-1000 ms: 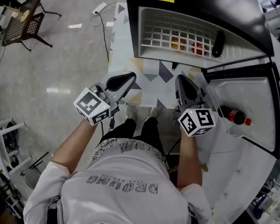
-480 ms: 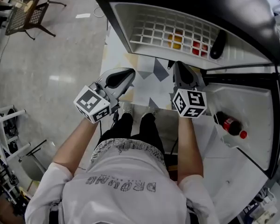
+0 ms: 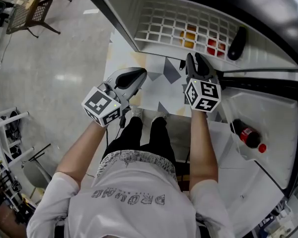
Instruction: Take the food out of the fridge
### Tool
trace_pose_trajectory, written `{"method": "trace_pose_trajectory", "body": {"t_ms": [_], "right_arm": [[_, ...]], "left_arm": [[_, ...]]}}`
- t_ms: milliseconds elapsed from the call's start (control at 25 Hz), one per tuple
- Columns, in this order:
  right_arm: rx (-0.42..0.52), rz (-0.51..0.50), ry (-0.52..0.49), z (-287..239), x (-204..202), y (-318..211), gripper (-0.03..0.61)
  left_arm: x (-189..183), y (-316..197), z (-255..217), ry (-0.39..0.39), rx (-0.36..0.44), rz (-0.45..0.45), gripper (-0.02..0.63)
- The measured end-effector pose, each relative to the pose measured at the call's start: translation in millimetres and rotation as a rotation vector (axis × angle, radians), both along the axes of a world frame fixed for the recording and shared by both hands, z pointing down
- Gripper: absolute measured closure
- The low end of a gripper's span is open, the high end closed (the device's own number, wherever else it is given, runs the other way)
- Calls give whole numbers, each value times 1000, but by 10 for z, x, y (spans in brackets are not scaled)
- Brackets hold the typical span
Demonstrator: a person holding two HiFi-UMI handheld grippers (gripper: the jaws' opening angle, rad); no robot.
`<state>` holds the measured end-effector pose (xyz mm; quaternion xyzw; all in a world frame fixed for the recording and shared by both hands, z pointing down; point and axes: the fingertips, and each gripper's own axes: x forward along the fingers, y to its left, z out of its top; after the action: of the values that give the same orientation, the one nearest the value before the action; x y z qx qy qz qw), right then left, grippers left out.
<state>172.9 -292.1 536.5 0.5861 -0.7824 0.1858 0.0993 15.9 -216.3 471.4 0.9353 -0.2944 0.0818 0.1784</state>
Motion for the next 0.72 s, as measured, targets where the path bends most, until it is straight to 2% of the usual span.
{"method": "trace_pose_trajectory", "body": {"t_ms": [360, 720], "right_arm": [[-8, 13, 62, 218, 2, -291, 396], [-42, 45, 129, 412, -56, -528, 340]], "left_arm": [[-45, 15, 115, -19, -17, -10, 595], [-107, 24, 143, -20, -29, -8, 595]]}}
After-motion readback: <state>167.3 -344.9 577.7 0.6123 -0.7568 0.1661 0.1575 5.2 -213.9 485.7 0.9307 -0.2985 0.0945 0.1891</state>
